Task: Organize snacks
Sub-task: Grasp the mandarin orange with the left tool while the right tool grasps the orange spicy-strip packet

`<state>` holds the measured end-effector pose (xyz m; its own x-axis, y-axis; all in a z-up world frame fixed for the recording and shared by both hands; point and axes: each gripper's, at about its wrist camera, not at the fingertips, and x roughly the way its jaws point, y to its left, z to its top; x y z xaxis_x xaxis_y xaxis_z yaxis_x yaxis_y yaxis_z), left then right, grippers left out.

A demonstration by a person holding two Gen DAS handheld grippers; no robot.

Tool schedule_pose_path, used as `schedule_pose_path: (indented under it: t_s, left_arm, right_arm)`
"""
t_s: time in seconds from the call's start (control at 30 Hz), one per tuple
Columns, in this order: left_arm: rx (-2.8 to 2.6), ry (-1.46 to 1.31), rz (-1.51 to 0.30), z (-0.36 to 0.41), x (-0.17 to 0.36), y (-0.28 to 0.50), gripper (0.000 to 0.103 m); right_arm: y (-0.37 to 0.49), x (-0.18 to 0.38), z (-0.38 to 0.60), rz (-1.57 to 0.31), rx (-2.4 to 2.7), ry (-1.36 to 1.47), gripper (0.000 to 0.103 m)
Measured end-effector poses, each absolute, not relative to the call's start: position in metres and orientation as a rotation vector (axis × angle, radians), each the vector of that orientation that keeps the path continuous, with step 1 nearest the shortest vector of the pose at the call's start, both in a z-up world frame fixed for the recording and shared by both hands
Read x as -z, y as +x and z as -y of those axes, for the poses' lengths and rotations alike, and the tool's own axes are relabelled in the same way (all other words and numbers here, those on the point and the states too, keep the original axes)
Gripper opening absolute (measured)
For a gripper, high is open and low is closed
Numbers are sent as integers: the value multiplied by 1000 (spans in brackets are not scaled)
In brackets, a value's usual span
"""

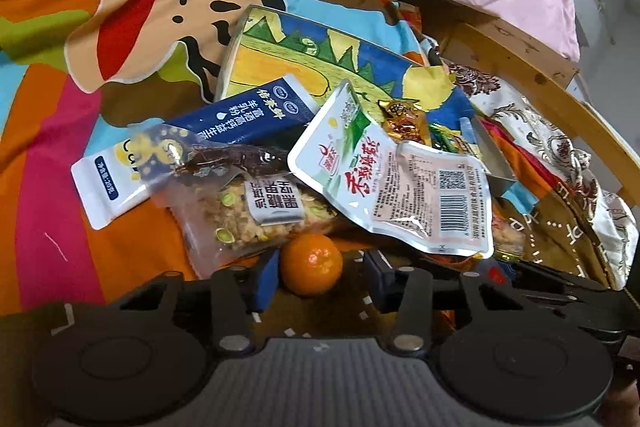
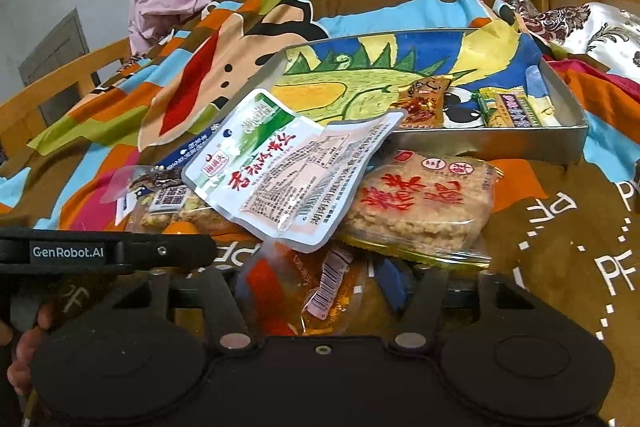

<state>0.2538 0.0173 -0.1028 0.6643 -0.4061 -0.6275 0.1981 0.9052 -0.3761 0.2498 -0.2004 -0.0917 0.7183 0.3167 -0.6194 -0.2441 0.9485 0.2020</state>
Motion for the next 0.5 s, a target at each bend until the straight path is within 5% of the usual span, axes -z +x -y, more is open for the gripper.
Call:
schedule_pose_path:
  t_s: [0.13, 0.5]
  left_arm:
    - [327, -291, -768, -20, 102, 252, 36]
    - [351, -328, -775, -26, 92, 235, 36]
  right_arm:
    - [248, 89, 197, -705, -315, 80, 46]
    - [225, 74, 212, -805, -321, 100, 32]
